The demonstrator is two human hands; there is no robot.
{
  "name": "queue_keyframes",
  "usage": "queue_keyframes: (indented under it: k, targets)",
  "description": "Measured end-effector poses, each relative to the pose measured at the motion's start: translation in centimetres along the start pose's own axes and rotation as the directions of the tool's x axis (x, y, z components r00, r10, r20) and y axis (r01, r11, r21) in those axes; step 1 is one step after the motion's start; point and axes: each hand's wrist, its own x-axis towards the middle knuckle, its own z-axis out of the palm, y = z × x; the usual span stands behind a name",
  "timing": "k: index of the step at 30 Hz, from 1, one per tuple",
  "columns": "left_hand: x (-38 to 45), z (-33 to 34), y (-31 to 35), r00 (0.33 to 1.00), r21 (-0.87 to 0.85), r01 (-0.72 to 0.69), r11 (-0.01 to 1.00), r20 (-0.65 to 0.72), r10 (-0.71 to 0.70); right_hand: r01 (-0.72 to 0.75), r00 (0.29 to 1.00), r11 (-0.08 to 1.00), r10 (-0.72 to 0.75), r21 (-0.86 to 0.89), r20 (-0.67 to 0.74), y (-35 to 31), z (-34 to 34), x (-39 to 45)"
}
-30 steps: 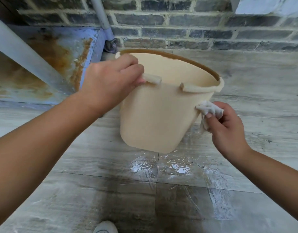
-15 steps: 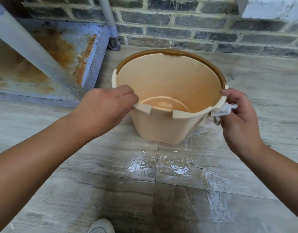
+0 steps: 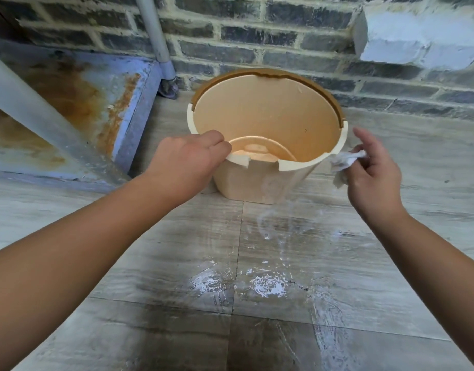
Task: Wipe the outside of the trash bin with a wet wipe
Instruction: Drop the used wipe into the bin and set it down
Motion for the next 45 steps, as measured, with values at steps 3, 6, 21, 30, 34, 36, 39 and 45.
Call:
queue_keyframes:
  k: [3, 6, 21, 30, 34, 36, 39, 45]
  targets:
    - [0.6, -0.1, 0.1, 0.999, 0.000, 0.014, 1.000, 0.039, -0.014, 0.021, 0.987, 0.996, -0.033, -0.082, -0.156, -0.7, -1.5, 0.8]
    - [0.8, -0.2, 0.2, 0.998, -0.011, 0.021, 1.000, 0.060, -0.020, 0.129, 0.977, 0.983, -0.148, -0.127, -0.151, -3.5, -2.3, 2.4]
    - [0.2, 0.7, 0.4, 0.993, -0.149, 0.112, 0.982, 0.044, -0.107, 0.410, 0.842, 0.732, -0.074, -0.545, 0.535, -8.6, 8.4, 9.9]
    - [0.1, 1.1, 0.6, 0.989, -0.206, 0.143, 0.968, 0.050, -0.136, 0.512, 0.766, 0.705, -0.117, -0.490, 0.632, -8.2, 5.8, 9.4]
    - [-0.3, 0.7, -0.1, 0.988, -0.191, 0.138, 0.972, -0.045, -0.149, 0.440, 0.876, 0.786, -0.270, -0.434, 0.399, -6.9, 2.6, 7.1]
    - [-0.4, 0.7, -0.5, 0.972, -0.183, 0.210, 0.960, -0.066, -0.225, 0.388, 0.912, 0.791, -0.256, -0.472, 0.320, -5.6, 1.4, 5.3]
    - [-0.7, 1.2, -0.5, 0.925, -0.271, 0.357, 0.894, -0.034, -0.379, 0.305, 0.941, 0.836, -0.190, -0.457, 0.281, -3.6, 0.3, 2.5]
    - [0.1, 2.0, 0.4, 0.813, -0.542, 0.547, 0.638, 0.161, -0.560, 0.168, 0.943, 0.965, -0.099, -0.199, 0.319, -1.4, 0.8, 0.2]
